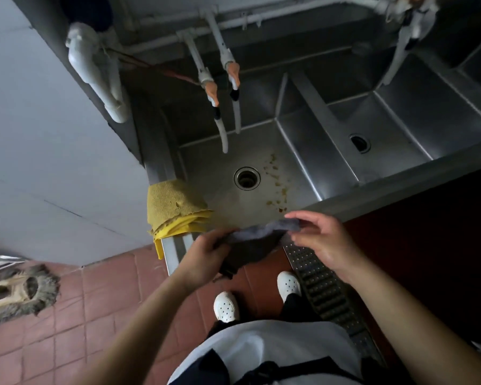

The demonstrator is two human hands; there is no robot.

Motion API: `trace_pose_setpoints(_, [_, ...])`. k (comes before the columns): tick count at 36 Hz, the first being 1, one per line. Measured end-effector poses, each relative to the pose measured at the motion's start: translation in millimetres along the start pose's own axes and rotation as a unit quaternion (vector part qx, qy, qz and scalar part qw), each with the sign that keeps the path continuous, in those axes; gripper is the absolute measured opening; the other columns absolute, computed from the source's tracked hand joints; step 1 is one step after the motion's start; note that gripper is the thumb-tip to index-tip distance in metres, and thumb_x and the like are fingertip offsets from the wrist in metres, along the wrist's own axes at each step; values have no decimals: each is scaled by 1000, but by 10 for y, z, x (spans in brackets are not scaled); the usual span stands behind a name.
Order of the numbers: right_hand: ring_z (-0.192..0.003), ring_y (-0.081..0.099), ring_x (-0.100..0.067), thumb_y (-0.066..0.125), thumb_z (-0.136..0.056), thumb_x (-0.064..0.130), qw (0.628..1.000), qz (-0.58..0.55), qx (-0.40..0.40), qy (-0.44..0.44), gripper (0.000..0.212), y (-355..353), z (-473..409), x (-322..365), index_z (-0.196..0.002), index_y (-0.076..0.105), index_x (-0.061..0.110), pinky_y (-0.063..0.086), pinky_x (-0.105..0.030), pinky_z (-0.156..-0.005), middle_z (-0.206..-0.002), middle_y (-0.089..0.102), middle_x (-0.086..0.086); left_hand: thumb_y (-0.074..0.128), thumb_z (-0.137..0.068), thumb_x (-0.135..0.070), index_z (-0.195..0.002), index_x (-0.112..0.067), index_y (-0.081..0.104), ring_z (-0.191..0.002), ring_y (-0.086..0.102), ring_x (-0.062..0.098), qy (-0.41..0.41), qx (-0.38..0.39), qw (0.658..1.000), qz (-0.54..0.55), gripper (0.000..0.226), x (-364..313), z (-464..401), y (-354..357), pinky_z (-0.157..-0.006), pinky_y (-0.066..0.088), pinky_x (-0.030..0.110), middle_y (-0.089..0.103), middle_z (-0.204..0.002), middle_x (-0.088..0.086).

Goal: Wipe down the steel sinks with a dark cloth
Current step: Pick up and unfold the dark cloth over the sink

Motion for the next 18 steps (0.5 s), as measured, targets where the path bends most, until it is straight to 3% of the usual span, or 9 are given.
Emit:
trace_pose_setpoints(2, [-93,70,-18,74,-81,-4,998,40,-34,-33,28,-183,-54,-18,-104,73,14,55,-32,-93,-101,73,-16,54,-94,2,-112,-25,70,-102,68,12,4,15,1000,17,37,-158,-74,52,-92,54,32,74,-104,-6])
trace_pose_setpoints(4, [-96,67,-24,79,-81,7,989,107,-82,-66,25,-389,-124,-17,-104,74,4,52,-33,-92,-102,68,-10,54,-94,3,-104,-33,70,-99,67,3,-13,33,998,52,41,-291,-133,133,-88,52,19,75,-101,-14])
trace_pose_setpoints(6, [-96,60,-18,83,-78,12,970,171,-122,-120,26,-595,-189,87,-100,75,1,45,-20,-89,-103,62,-7,54,-95,2,-101,-34,69,-94,67,2,-32,40,997,55,40,-392,-212,204,-82,51,14,75,-94,-15])
trace_pose_setpoints(9, [-93,64,-11,82,-78,8,967,133,-122,-179,17,-822,-286,265,-94,77,9,44,-12,-86,-96,69,6,57,-94,-1,-103,-35,68,-100,67,10,-40,46,998,8,36,-562,-373,272,-90,52,21,73,-100,-10])
trace_pose_setpoints(12, [-78,65,10,80,-79,14,971,57,-97,-212,23,-1016,-369,436,-86,73,35,45,-6,-74,-79,71,27,67,-89,-13,-115,-36,65,-101,69,14,-31,67,997,-29,35,-789,-538,403,-90,54,25,74,-105,-2])
trace_pose_setpoints(15, [-84,67,8,75,-79,24,967,50,-65,-240,21,-1143,-466,584,-100,78,21,48,-11,-78,-84,73,23,73,-81,-44,-128,-37,58,-102,68,16,-38,85,990,-102,50,-973,-695,654,-94,53,33,72,-111,1])
trace_pose_setpoints(18, [-89,69,0,76,-84,13,960,76,-25,-267,19,-1260,-555,683,-103,78,12,52,-20,-82,-92,75,12,65,-91,-40,-124,-28,63,-98,66,18,-28,37,983,-176,36,-1193,-846,886,-93,53,39,71,-106,2])
Point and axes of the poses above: each hand's wrist, its own z-axis away from the middle knuckle, its own y-axis out of the palm, x = y × z, the point moved 9 cm from there along -z, towards the middle knuckle
